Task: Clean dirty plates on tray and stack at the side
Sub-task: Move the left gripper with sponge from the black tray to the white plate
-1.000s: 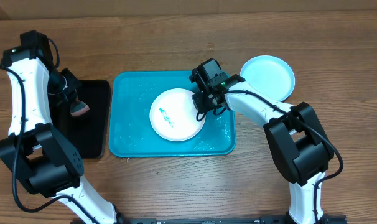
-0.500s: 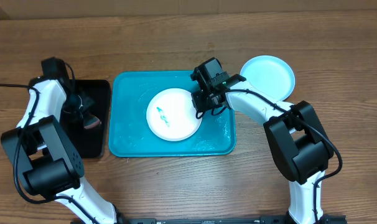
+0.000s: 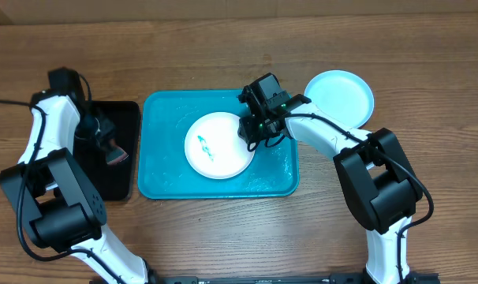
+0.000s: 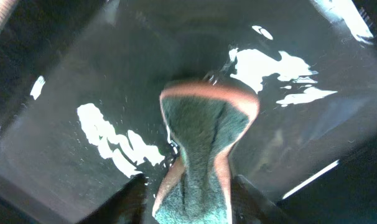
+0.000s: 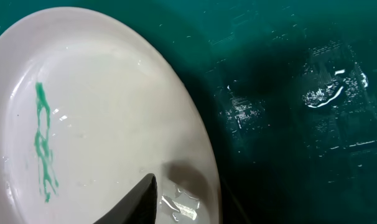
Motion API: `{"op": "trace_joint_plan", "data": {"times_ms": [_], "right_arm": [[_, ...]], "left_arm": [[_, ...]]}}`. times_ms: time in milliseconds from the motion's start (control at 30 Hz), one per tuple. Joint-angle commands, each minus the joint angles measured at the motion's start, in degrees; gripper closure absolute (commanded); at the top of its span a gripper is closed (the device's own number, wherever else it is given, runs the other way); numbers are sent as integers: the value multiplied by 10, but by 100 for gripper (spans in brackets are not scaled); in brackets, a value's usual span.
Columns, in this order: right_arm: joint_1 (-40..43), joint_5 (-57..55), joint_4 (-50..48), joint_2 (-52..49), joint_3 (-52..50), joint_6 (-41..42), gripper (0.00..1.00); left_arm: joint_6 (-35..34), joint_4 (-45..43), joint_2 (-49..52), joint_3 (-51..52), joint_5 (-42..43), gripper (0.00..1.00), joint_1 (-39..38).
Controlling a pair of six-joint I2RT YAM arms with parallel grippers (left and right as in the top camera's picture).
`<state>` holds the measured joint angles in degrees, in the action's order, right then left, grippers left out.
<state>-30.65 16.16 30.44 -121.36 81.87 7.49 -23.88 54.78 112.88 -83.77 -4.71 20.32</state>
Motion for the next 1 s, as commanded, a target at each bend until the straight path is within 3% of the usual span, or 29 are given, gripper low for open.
{"op": "trace_joint_plan", "data": {"times_ms": [0,133,233,267,433,467,500,633,767,867,967], "right_arm": [[-2,-11,4,-24,-5,2,63],[-2,-11,4,-24,-5,2,63],[-2,-11,3,-24,-5,2,60],[-2,-11,3,-24,-5,0,60],[-2,-11,2,-24,-5,0,60],[-2,-11,2,-24,-5,0,60],[-2,-11,2,-24,-5,0,60],[-2,-11,4,-24,-5,0,60],[-2,-11,4,-24,-5,0,61],[-2,-11,2,-24,-5,1,67],[-2,-10,-2,-24,-5,1,68]], "left_arm": [[5,9,-9,-13,-8,44,4],[5,-5,-9,21,-7,37,3],[6,-31,-8,56,-2,39,3],[6,-41,-8,68,3,43,3],[6,-71,-8,93,2,80,3],[8,-72,-8,93,-1,92,3],[10,-72,-9,91,-7,96,3],[10,-35,-9,55,-12,96,3],[12,68,-10,-37,-12,96,3],[12,133,-12,-97,-12,96,3],[14,142,-12,-112,-11,96,1]]}}
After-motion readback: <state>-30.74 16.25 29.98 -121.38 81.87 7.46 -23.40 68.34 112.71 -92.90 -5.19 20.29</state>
